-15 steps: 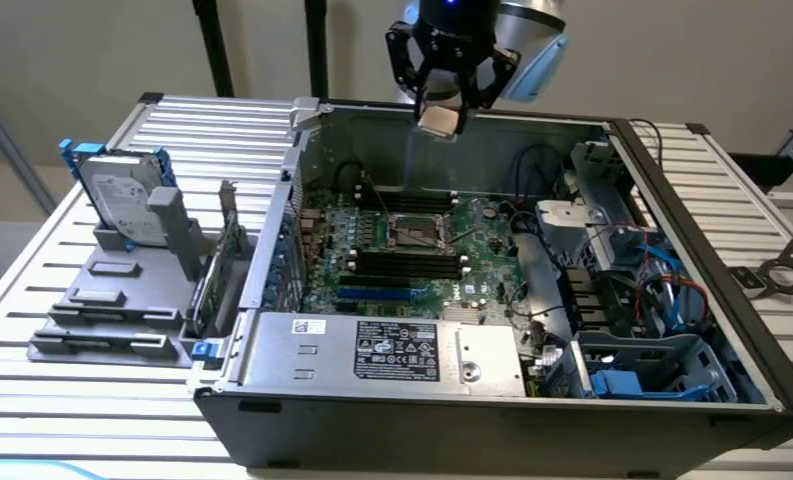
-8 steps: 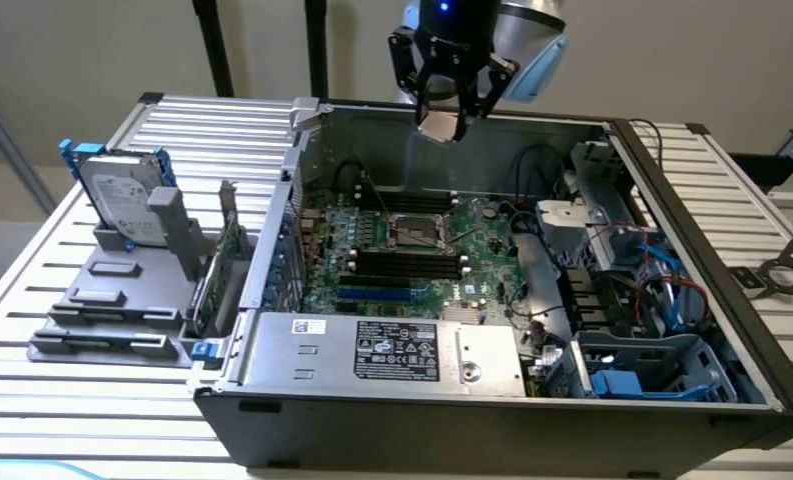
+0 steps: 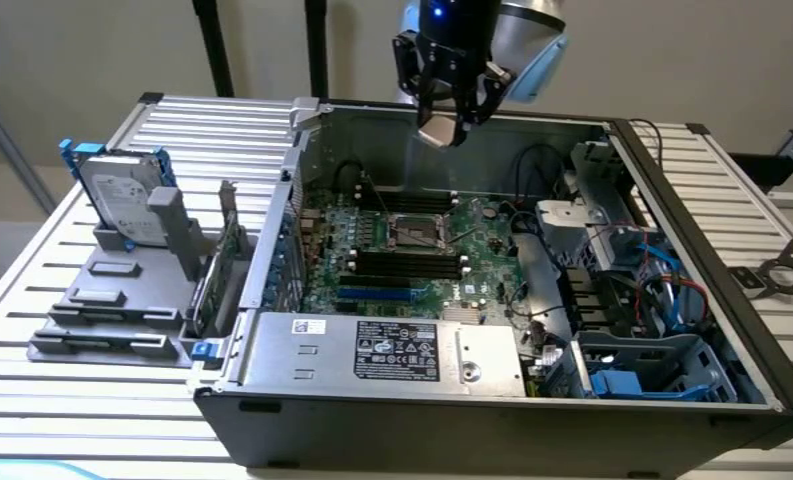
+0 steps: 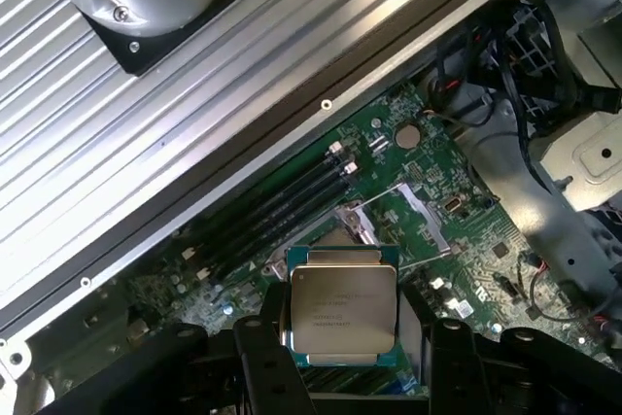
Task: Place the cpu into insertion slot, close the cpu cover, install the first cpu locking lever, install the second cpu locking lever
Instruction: 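Place the cpu into insertion slot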
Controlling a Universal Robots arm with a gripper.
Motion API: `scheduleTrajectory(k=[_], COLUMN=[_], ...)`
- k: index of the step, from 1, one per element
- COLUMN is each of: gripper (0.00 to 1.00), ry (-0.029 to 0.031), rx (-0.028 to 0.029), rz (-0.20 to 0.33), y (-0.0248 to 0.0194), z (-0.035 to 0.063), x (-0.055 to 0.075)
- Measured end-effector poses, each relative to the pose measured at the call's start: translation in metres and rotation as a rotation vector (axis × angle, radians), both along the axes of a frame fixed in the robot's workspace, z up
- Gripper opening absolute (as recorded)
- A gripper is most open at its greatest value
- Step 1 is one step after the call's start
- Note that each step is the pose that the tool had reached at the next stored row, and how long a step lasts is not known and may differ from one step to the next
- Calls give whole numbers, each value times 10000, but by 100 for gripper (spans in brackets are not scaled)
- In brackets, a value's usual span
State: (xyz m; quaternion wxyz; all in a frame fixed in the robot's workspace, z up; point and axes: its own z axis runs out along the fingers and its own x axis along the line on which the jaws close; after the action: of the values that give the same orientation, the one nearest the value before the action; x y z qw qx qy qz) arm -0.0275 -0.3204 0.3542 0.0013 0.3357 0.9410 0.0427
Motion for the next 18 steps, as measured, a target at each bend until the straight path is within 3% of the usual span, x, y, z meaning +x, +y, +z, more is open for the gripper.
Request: scheduleTrajectory(k=[18], gripper=[55], ry=[66], rx=[2], rz=[-3269], y=[0], z=[-126], x=[0])
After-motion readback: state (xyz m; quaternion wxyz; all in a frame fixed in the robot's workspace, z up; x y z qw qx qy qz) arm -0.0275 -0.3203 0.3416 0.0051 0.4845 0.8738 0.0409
